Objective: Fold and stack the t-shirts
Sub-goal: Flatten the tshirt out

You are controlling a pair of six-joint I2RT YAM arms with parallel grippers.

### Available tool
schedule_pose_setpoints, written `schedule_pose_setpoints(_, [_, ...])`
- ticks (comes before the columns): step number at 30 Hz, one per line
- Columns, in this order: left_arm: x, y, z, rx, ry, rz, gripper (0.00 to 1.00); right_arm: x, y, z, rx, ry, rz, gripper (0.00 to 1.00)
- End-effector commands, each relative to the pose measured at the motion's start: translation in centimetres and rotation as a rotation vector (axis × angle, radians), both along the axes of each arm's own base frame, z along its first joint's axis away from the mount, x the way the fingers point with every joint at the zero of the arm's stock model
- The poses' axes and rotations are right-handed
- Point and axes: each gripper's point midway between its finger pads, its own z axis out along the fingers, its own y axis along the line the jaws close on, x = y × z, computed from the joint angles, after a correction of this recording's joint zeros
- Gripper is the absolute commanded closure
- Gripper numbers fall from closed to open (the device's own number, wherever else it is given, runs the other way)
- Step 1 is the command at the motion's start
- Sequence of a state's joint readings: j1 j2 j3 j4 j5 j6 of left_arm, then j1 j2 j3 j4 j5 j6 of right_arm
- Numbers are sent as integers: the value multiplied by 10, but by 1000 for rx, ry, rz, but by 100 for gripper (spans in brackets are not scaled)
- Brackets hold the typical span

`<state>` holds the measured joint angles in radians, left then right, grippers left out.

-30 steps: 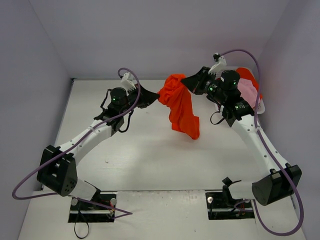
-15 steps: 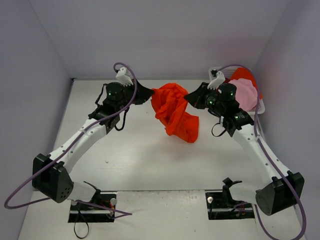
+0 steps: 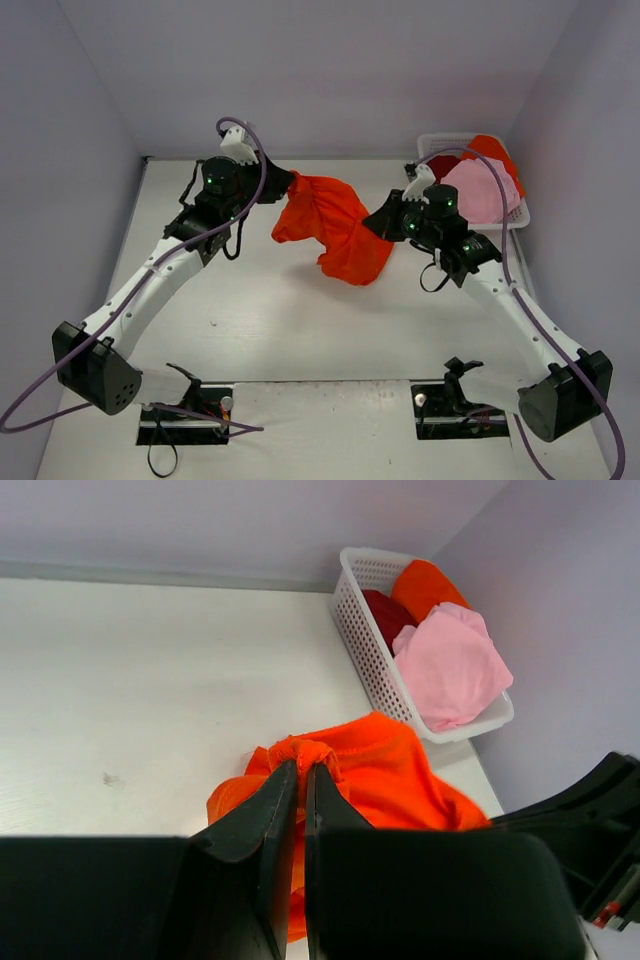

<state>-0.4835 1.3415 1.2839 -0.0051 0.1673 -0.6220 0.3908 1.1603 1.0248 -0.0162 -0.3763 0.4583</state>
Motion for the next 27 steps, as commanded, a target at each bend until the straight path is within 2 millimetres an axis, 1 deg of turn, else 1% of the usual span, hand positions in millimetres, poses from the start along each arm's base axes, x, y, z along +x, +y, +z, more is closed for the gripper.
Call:
schedule_pose_setpoints(1, [-12, 20, 77, -32, -192, 51, 100, -2, 6, 2, -30, -48, 12, 100])
schedule_pose_setpoints(4, [-15, 24, 85, -29, -210, 58, 100, -8, 12, -2, -40, -45, 28, 100])
schedule_pose_setpoints(6, [-16, 28, 90, -23, -226, 65, 100, -15, 12, -9, -62, -22, 35, 100])
schedule_pose_setpoints(7, [-18, 30, 87, -5, -208, 67, 100, -17, 11, -11, -69, -19, 34, 100])
schedule_pose_setpoints(12, [-23, 41, 100, 21, -229, 85, 100, -21, 2, -13, -93, -28, -2, 100])
schedule_pose_setpoints(14, [-26, 48, 109, 34, -239, 97, 100, -22, -3, -6, -90, -48, -22, 100])
schedule_pose_setpoints(15, [-27, 51, 108, 45, -230, 100, 100, -22, -4, -3, -87, -56, -34, 100])
schedule_pose_setpoints(16, [-29, 54, 113, 55, -240, 107, 100, -24, -6, 4, -80, -72, -39, 100])
schedule_pose_setpoints(17, [-32, 57, 123, 56, -256, 113, 100, -23, -7, 10, -73, -85, -45, 100])
schedule_pose_setpoints(18, [-34, 59, 123, 69, -247, 114, 100, -24, -7, 16, -66, -97, -47, 100])
schedule_pose_setpoints(20, [-38, 62, 130, 82, -261, 117, 100, -24, -7, 29, -53, -125, -48, 100])
schedule_pose_setpoints(22, [-44, 65, 141, 84, -278, 116, 100, -24, -7, 38, -42, -144, -46, 100])
schedule_pose_setpoints(24, [-47, 67, 149, 84, -291, 117, 100, -24, -6, 45, -34, -154, -41, 100])
schedule_pose_setpoints(26, [-51, 69, 155, 84, -305, 118, 100, -27, -3, 47, -24, -156, -26, 100])
schedule_pose_setpoints(27, [-53, 69, 160, 81, -313, 117, 100, -27, -3, 45, -23, -150, -23, 100])
